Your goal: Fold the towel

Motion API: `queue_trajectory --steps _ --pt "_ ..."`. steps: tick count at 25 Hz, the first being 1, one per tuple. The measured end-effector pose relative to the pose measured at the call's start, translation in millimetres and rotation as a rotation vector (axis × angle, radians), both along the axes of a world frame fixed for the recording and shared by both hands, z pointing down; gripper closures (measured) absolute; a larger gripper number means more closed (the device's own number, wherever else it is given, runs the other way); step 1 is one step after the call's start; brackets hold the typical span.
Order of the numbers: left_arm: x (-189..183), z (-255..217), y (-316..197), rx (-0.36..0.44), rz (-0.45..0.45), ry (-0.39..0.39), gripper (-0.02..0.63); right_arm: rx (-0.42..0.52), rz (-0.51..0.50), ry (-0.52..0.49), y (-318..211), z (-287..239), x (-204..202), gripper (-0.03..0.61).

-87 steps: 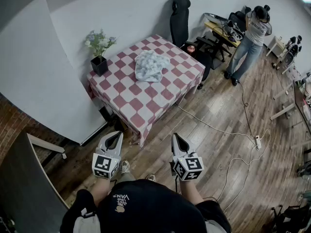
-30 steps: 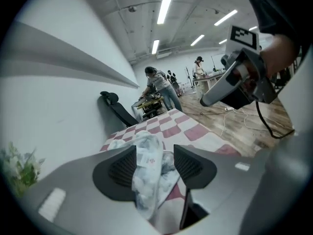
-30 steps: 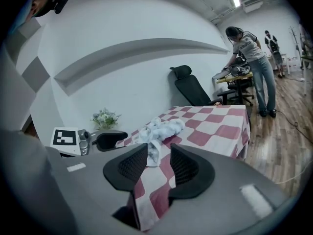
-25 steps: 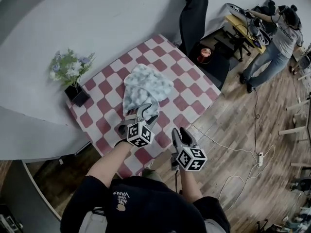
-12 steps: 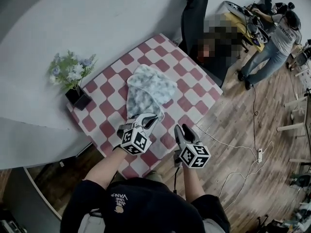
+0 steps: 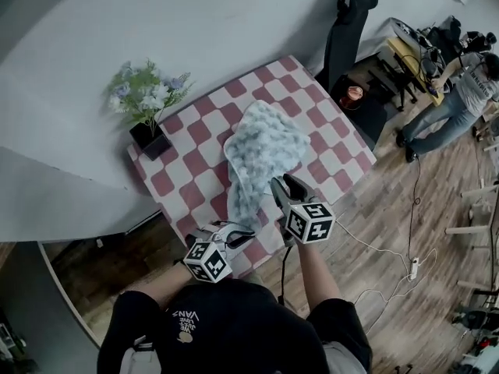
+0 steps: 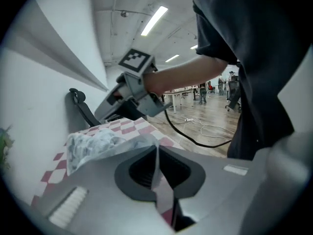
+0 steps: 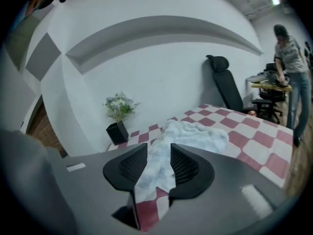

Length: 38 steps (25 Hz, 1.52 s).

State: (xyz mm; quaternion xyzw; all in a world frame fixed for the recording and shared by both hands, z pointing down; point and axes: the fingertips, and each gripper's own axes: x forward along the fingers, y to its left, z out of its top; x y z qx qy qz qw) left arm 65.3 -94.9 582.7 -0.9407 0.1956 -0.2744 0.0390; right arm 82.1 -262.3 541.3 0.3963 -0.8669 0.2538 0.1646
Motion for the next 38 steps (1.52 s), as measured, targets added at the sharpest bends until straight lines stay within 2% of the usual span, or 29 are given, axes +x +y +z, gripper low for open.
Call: queue_trajectory --steps 5,10,13,18,23,24,25,26,31,36,38 --pt "-19.5 30.5 31.5 -0.073 -0.042 -0.019 0.601 -0.03 -0.245 0.138 -6.4 23.1 -74.7 0.437" --pt "-31.4 42.4 44.1 -0.109 -0.104 -0.013 0.6 -0.063 -0.418 0.288 -15.0 57.0 -141.3 0.422" --pt "-39.2 44.8 44.5 -0.117 -0.14 0.002 0.6 -0.106 -0.425 0.39 -29.9 87.0 -157.7 0.399" --pt "-51.1 46.8 38.1 -0.13 -0.19 0.021 0.6 -0.175 -0.399 0.548 -43.7 130.8 -158.0 0.38" --pt "-58.5 52.0 32.5 -0.151 -0.206 0.02 0.6 -0.202 -0.387 0.61 -50.1 145.4 -163.5 0.385" --pt "-60.2 52.4 30.8 -0.156 -0.215 0.024 0.601 -0.203 -0.377 0.605 -53.9 144.2 -161.7 0.418" --pt "-62.3 52.3 29.3 -0.163 -0.227 0.03 0.6 -0.201 -0.361 0.587 -57.7 141.5 -158.8 0.523" --pt "-65.0 51.4 28.1 -0.168 -0.239 0.036 0.6 -0.199 -0.34 0.548 -61.0 136.7 -155.2 0.533" --pt "-85.6 33.9 16.0 -0.146 -0.274 0.06 0.6 -0.131 -0.158 0.189 -77.2 70.1 -129.5 0.541" --pt "-95.4 -12.2 -4.4 -0.047 -0.258 0.114 0.6 -0.037 0.073 -0.128 -76.8 -18.1 -51.4 0.545" --pt "-97.2 -31.2 -11.5 -0.01 -0.243 0.139 0.6 -0.018 0.129 -0.216 -67.3 -45.8 -22.6 0.545"
